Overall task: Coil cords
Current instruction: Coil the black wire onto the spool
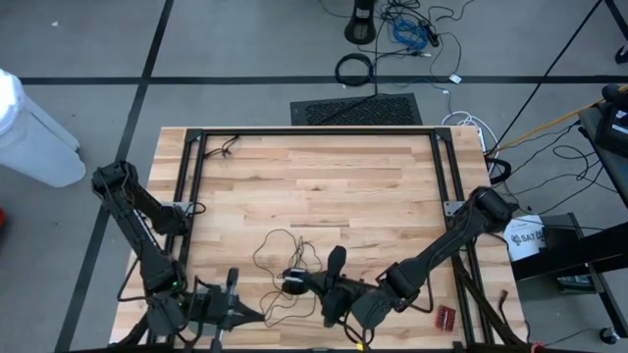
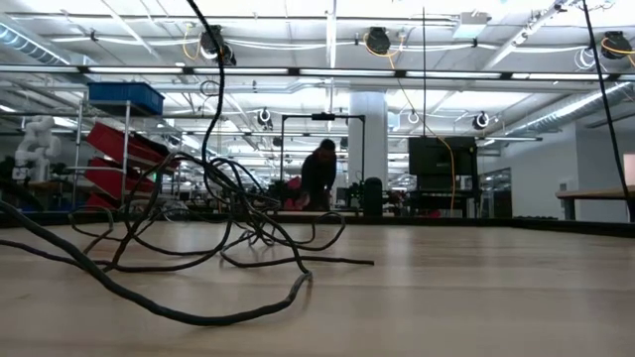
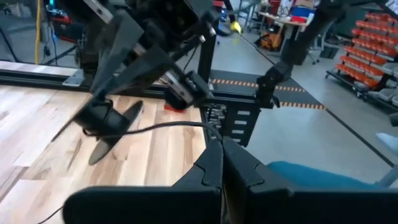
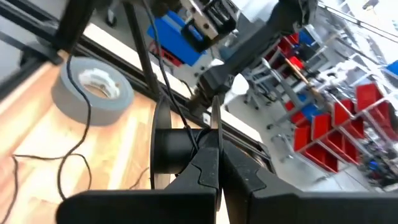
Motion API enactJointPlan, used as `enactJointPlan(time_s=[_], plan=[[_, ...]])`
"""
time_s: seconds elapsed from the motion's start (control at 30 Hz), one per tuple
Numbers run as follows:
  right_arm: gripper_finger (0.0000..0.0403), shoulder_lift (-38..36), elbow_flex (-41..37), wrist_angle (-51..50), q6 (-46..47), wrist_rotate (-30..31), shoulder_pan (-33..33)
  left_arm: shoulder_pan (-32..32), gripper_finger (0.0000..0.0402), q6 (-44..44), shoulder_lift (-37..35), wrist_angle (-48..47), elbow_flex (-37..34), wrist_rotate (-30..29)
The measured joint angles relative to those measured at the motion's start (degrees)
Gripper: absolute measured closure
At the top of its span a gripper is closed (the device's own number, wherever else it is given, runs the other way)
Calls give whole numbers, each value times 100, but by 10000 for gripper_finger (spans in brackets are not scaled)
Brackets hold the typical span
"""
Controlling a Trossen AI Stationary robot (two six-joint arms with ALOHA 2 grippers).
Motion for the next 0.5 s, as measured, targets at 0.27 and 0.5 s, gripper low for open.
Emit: enactJointPlan(time_s=[0.27, 0.5], plan=[[403, 69, -2, 42, 163, 432, -14, 414, 400, 53, 81, 384, 0, -117], [403, 69, -2, 142, 448, 696, -13, 925, 400, 287, 204, 974, 0, -108]])
